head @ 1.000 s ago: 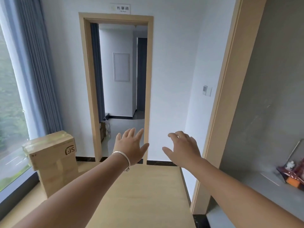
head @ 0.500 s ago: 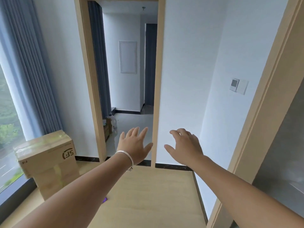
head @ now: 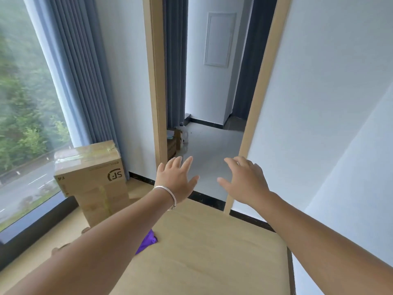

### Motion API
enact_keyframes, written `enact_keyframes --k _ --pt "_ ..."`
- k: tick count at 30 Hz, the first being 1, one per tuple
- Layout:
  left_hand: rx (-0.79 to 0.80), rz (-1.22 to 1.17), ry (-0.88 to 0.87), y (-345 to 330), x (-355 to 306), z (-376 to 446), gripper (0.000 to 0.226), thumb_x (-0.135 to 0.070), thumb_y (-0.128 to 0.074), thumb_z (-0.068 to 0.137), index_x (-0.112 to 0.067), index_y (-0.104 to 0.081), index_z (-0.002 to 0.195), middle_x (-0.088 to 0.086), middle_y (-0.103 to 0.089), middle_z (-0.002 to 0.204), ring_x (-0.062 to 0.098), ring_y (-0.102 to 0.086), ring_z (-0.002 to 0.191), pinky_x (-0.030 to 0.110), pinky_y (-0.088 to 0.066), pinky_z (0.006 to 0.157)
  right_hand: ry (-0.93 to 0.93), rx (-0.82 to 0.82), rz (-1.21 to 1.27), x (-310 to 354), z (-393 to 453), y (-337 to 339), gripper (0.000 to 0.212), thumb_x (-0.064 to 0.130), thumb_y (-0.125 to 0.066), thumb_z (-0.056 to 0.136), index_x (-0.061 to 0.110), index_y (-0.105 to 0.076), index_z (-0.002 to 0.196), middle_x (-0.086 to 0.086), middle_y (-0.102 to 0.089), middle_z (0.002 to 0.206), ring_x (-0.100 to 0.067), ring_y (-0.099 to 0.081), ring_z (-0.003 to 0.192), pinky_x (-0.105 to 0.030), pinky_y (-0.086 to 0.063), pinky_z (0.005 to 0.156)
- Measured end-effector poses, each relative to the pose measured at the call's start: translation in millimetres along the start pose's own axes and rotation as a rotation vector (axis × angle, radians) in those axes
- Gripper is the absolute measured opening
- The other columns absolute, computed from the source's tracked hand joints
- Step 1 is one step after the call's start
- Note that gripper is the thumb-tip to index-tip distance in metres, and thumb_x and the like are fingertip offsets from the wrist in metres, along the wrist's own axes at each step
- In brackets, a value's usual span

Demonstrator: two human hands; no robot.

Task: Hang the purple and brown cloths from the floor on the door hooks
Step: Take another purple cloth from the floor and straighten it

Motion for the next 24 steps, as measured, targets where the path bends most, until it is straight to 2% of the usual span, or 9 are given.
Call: enact_keyframes --k 5,15,19,24 --pt "0.023 -0.04 0.137 -52.5 54.2 60.1 0.065 -0.062 -0.025 0.093 -0.031 -0.012 0.149 0.003 -0.027 0.154 0.024 -0.021 0.143 0.05 -0.02 0.115 0.13 0.036 0.0 25.3 89.8 -53.0 0.064 0.058 -0.044 0.089 0.026 -0.031 0.143 0.0 -0.041 0.14 -0.022 -0.038 0.129 -0.043 -0.031 0.105" --pt "0.043 -0.126 0.438 -149.0 207.8 198.4 0.065 -0.063 -0.024 0.091 -0.034 -0.012 0.148 0.002 -0.024 0.155 0.023 -0.015 0.145 0.052 -0.016 0.116 0.392 0.147 -0.042 108.7 297.3 -153.6 0.07 0.06 -0.041 0.09 0.028 -0.021 0.148 -0.001 -0.029 0.151 -0.02 -0.026 0.139 -0.046 -0.019 0.114" --pt "0.05 -0.112 0.586 -167.1 275.9 209.6 0.066 -0.062 -0.027 0.091 -0.033 -0.012 0.149 0.002 -0.023 0.155 0.022 -0.014 0.145 0.051 -0.016 0.115 0.515 0.18 -0.012 160.5 354.9 -190.5 0.07 0.059 -0.042 0.09 0.027 -0.02 0.149 0.001 -0.029 0.15 -0.019 -0.026 0.139 -0.044 -0.018 0.114" --pt "0.073 -0.086 0.808 -187.5 351.7 176.8 0.066 -0.059 -0.029 0.092 -0.031 -0.014 0.15 0.004 -0.024 0.155 0.022 -0.015 0.144 0.05 -0.016 0.114 0.701 0.287 0.029 235.4 392.2 -252.9 0.07 0.058 -0.044 0.09 0.029 -0.021 0.148 0.002 -0.029 0.149 -0.018 -0.026 0.138 -0.045 -0.017 0.115"
Point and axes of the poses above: each hand's wrist, its own z-axis towards the middle knuckle, its own y-axis out of the back of the hand, x = y × z, the point moved 6 cm from there along z, towards the middle knuckle
